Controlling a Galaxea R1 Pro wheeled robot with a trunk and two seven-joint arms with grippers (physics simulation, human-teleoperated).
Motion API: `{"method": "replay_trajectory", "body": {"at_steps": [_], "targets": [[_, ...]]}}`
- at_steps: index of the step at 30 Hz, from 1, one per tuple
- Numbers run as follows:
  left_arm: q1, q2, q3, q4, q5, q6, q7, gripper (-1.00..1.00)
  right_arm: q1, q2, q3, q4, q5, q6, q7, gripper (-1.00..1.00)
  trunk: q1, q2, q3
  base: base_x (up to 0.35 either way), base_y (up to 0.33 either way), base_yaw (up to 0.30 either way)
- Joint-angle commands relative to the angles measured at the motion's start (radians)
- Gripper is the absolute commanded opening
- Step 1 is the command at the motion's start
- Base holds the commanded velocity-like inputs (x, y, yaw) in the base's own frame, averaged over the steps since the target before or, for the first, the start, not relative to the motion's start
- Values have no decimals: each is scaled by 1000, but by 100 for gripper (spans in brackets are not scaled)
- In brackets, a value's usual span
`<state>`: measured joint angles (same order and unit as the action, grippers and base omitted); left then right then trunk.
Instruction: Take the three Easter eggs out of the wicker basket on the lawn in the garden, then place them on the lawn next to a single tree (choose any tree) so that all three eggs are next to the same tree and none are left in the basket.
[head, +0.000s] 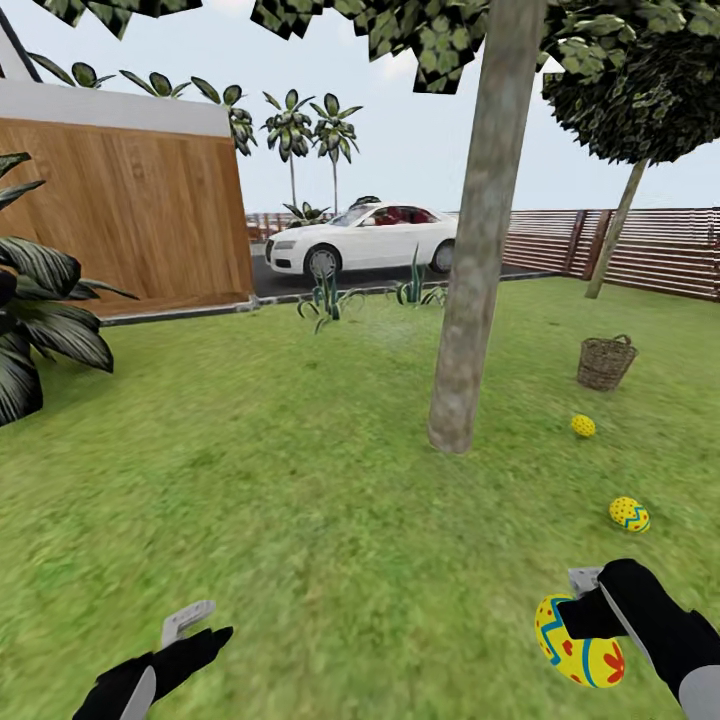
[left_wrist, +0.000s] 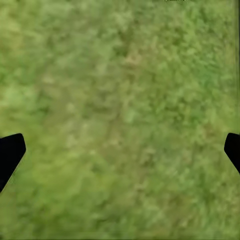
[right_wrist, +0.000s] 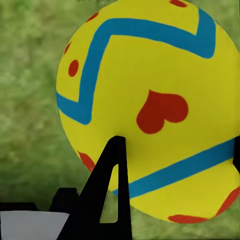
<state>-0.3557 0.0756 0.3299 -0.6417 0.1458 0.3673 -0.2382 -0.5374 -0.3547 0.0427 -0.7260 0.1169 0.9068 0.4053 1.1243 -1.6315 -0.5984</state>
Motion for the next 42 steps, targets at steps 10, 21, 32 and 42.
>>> {"method": "replay_trajectory", "body": {"at_steps": [10, 21, 32, 42], "targets": [[0, 0, 3, -1, 9, 9, -3, 100, -1, -1, 3, -1, 10, 3, 7, -100, 0, -1, -1, 204, 287, -300], [0, 0, 3, -1, 10, 9, -3, 100, -1, 0, 3, -1, 10, 4, 7, -100, 0, -1, -1, 181, 294, -289], [0, 0, 5, -1, 12, 7, -2, 100, -1, 0, 3, 0, 10, 4, 7, -100, 0, -1, -3, 111, 315, -154], [0, 0, 5, -1, 11, 7, -3, 100, -1, 0, 3, 0, 10, 3, 7, -100, 0, -1, -3, 19, 327, 0]]}}
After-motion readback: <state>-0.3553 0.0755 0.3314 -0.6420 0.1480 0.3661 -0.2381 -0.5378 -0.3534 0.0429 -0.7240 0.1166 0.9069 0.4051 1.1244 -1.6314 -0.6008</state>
